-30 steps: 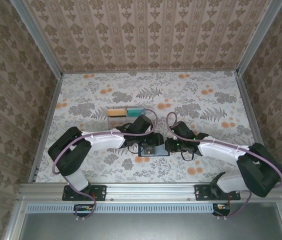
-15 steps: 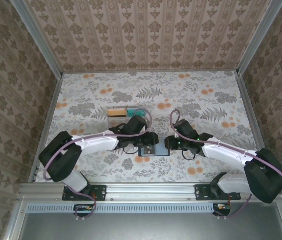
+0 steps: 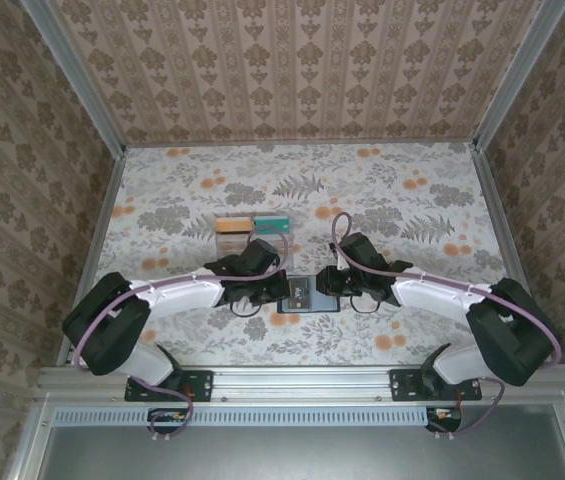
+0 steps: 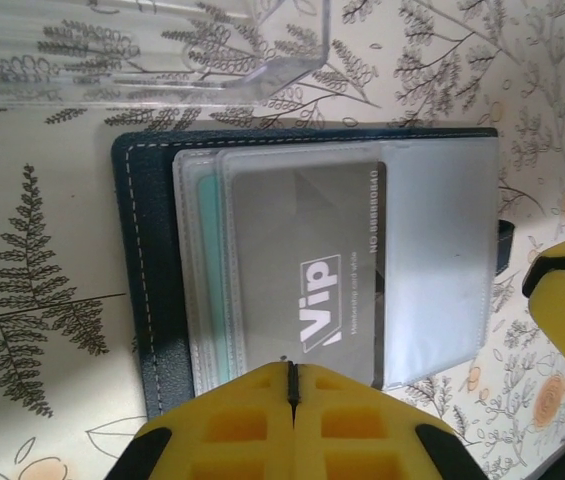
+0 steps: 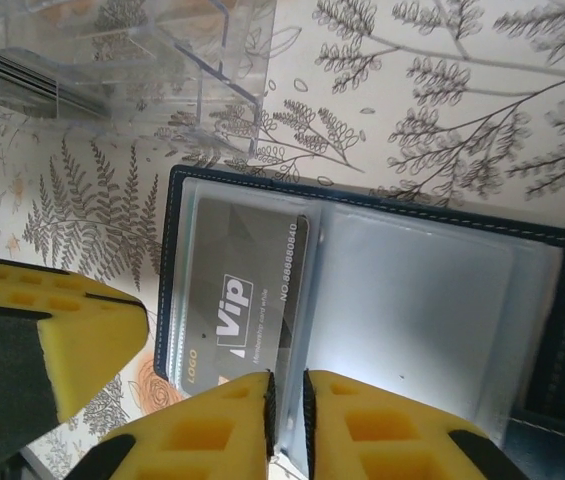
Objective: Take the credit cards out of the card holder
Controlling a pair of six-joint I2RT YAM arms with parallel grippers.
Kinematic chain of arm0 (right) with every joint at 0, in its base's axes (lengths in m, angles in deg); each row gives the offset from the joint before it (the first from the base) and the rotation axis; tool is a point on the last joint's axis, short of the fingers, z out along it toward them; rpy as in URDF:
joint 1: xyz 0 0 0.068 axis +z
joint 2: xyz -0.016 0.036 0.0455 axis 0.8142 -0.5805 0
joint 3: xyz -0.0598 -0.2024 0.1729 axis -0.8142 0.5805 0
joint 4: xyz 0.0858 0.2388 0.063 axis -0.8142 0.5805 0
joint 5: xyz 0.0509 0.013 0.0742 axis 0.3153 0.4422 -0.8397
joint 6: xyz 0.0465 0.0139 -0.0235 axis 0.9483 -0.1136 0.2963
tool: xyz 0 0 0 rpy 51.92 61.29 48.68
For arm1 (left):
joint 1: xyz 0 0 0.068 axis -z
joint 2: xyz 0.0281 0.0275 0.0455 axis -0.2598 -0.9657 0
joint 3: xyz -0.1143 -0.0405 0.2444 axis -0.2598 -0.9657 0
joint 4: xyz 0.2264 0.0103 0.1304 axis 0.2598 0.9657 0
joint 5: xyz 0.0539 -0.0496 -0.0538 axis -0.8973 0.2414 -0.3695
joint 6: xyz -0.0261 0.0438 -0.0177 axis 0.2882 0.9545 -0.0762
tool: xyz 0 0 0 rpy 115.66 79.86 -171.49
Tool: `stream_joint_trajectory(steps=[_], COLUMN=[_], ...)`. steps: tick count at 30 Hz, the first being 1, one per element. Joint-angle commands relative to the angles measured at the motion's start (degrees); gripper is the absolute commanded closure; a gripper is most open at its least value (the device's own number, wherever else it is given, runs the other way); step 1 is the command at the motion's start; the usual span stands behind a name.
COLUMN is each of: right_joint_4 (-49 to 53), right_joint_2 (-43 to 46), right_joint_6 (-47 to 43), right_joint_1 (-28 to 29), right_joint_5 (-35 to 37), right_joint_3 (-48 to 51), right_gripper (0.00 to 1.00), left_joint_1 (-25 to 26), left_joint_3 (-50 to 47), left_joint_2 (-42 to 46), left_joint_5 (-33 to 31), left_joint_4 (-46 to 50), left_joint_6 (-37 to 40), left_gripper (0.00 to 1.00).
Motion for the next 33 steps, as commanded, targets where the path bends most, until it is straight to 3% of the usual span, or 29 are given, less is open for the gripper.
stream_joint_trajectory(steps=[1, 13, 25, 28, 31, 33], right_joint_4=[-3.3, -6.7, -8.5, -8.9, -8.7, -8.4], right_joint_2=[-3.0, -9.4, -13.1, -13.5, -13.4, -12.9], right_joint_6=[2.9, 5.3, 6.3, 6.5, 6.5, 6.5], right_joint_1=[-0.2, -0.7, -0.8, -0.8, -0.9, -1.3], right_joint_5=[-4.3, -8.2, -9.7, -10.2, -10.4, -10.2], right_joint_3=[-1.5, -2.6, -2.4, -2.5, -2.5, -2.2], right_gripper=[0.83, 0.78, 0.8, 0.84, 0.97, 1.0], left_joint_1=[0.1, 0.7, 1.3, 1.2, 1.3, 1.3], left_joint_3=[-0.1, -1.3, -1.6, -1.4, -1.3, -1.1], left_joint_2=[-1.6, -4.2, -4.5, -4.6, -4.6, -4.6], left_joint_5=[0.2, 0.3, -0.7, -0.7, -0.8, -1.2], left_joint_4=[-0.9, -2.3, -0.9, -0.8, -0.6, 0.2], left_joint_6=[0.2, -1.4, -2.1, -2.1, -2.1, -2.1], left_gripper=[1.0, 1.0, 1.0, 1.0, 1.0, 1.0])
